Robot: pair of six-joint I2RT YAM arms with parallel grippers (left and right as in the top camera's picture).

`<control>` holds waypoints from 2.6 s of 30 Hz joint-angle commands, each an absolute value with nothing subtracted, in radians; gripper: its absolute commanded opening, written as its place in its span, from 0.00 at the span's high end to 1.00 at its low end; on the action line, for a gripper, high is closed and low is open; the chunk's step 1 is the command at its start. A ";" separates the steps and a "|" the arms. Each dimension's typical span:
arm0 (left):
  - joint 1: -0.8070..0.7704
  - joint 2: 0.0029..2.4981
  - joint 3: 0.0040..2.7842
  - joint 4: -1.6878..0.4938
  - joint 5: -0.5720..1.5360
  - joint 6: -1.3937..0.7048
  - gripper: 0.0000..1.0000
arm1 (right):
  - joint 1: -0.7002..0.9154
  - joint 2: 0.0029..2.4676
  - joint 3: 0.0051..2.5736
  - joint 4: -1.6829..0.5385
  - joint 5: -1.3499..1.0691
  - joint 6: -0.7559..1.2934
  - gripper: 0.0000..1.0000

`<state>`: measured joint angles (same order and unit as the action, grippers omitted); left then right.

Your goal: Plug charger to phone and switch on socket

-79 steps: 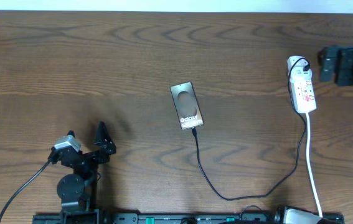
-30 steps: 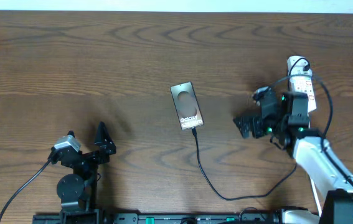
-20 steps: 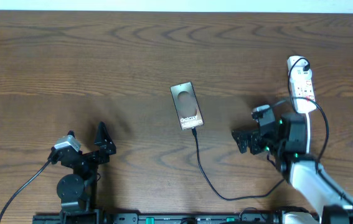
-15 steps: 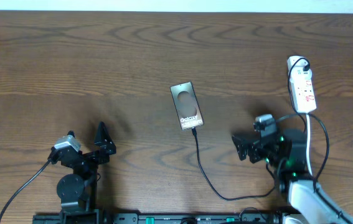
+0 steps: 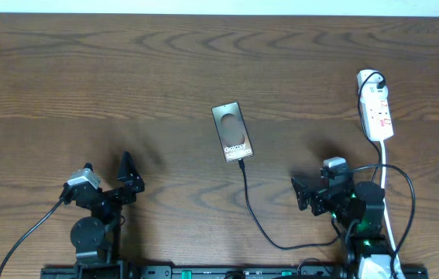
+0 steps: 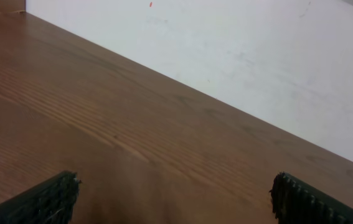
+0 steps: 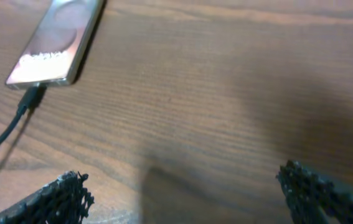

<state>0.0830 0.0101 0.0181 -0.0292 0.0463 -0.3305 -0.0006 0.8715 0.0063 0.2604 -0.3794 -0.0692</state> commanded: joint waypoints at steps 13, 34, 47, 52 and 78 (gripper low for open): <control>0.079 0.004 0.004 -0.070 0.029 -0.307 0.02 | 0.015 0.318 0.005 -0.055 -0.254 -0.057 0.01; 0.079 0.004 0.004 -0.070 0.029 -0.307 0.02 | 0.034 0.005 0.005 -0.065 -0.114 -0.068 0.01; 0.079 0.004 0.004 -0.070 0.029 -0.307 0.02 | 0.034 0.006 0.006 -0.065 -0.114 -0.068 0.01; 0.079 0.004 0.004 -0.070 0.029 -0.307 0.02 | 0.034 0.006 0.006 -0.065 -0.114 -0.068 0.01; 0.079 0.004 0.004 -0.070 0.029 -0.307 0.02 | 0.034 0.006 0.006 -0.065 -0.114 -0.068 0.01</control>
<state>0.0830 0.0105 0.0185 -0.0296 0.0463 -0.3168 0.0277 0.0147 0.0067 -0.0597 -0.1295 -0.0658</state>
